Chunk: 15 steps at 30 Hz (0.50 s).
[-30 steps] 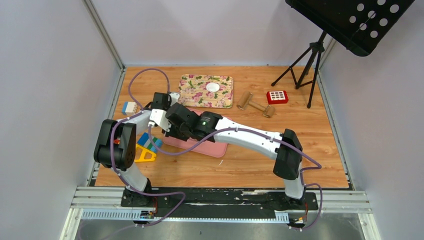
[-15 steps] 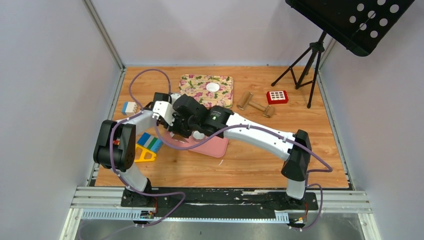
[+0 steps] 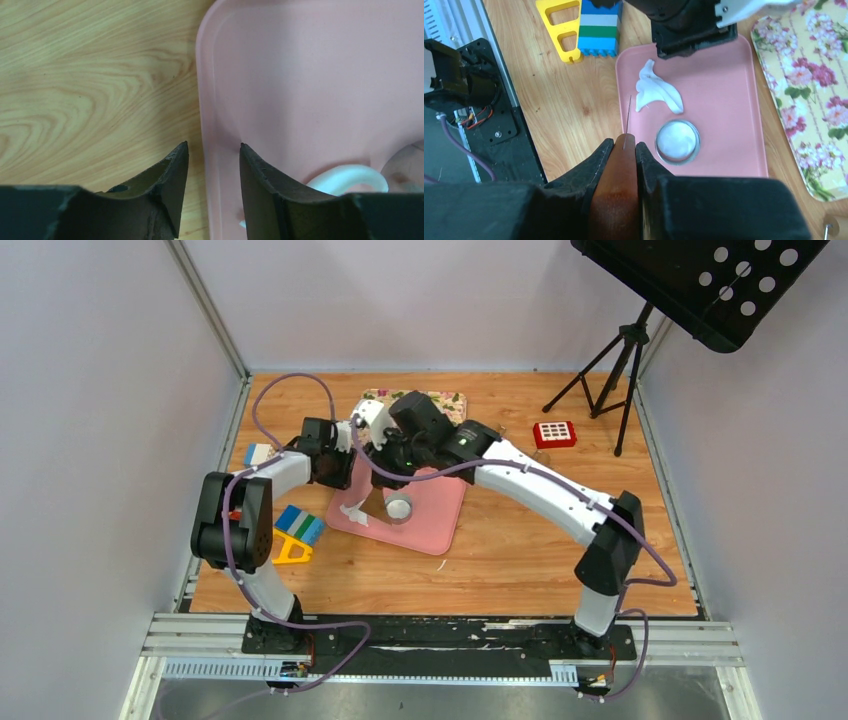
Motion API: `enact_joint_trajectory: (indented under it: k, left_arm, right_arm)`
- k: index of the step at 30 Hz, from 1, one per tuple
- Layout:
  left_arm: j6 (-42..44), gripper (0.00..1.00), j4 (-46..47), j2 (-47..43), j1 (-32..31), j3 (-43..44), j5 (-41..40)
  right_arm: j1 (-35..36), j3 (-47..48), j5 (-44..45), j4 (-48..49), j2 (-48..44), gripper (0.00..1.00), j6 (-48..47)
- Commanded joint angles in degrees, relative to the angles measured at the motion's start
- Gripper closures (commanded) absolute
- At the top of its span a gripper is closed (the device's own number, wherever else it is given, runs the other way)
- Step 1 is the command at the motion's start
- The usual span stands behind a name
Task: Roll out the dumpling wrappers from the dough
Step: Remove the dumpling wrapper from the work surface.
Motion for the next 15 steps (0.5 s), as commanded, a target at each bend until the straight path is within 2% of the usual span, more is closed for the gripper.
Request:
enact_joint_trajectory:
  k: [1,9,15]
  left_arm:
    - [-1.98,0.56,-0.77,1.49,-0.35,3.25,-1.85]
    - [-8.49,1.00,-3.10,3.36,-2.67,3.83,-6.15]
    - [-16.43,1.00,-5.37,3.76,-3.56,3.62,-7.30]
  right_arm:
    - [-3.20,-3.09,-5.79,3.08,-10.24,1.00,-0.27]
    - [-10.52,-6.69,-7.04,4.99,-16.91,1.00,0.69]
    - [-12.80,-8.13,-7.60,5.91,-17.93,1.00,1.77]
